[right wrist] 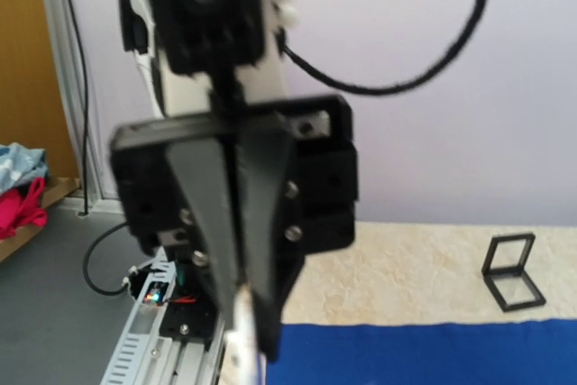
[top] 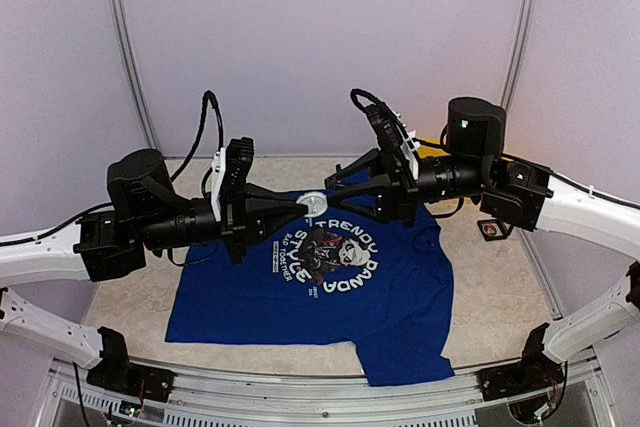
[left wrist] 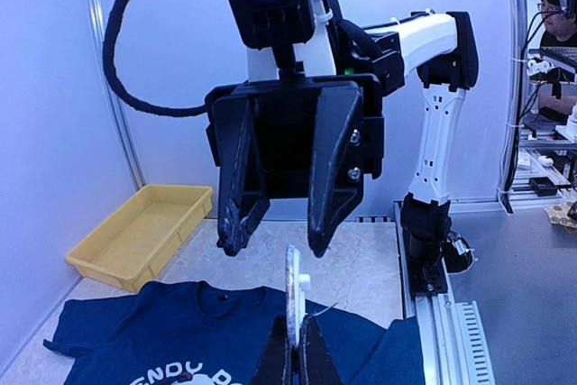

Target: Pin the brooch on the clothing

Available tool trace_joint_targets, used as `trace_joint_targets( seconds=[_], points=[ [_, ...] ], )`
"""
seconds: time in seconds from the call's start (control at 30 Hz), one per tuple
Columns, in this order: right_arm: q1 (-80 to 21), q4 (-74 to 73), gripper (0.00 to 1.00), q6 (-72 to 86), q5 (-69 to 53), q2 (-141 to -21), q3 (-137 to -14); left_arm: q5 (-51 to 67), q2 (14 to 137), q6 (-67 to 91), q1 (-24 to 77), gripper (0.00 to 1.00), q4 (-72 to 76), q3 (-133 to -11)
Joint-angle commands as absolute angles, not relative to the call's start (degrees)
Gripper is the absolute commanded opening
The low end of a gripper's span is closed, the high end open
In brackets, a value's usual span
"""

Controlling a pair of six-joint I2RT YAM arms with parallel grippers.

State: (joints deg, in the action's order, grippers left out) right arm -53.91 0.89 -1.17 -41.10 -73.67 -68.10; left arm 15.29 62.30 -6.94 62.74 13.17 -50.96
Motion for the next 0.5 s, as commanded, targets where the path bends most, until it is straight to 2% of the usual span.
trace_joint_targets(
  seconds=[0.0, 0.13, 0.23, 0.3, 0.47],
  points=[
    [-54.82, 1.77, 0.3, -0.16, -39.76, -75.3, -69.75, 14.62, 62.78, -7.31, 63.0, 0.0, 12.83, -52.73],
    [-55.08, 0.71, 0.26, -0.15, -39.11, -76.85, -70.74, 14.68, 62.76, -7.28, 63.01, 0.0, 12.84, -52.65],
    [-55.08, 0.92, 0.14, -0.13, -38.85, -77.44, -70.74, 14.7, 62.83, -7.36, 62.96, 0.0, 12.79, -52.65],
    [-55.07, 0.75, 0.01, -0.13, -38.94, -77.94, -71.0, 14.74, 62.91, -7.35, 62.97, 0.0, 12.82, -52.57],
    [-54.72, 0.35, 0.0, 0.66, -38.54, -78.12, -70.47, 11.23, 62.72, -6.22, 62.72, 0.0, 12.75, -52.36]
  ],
)
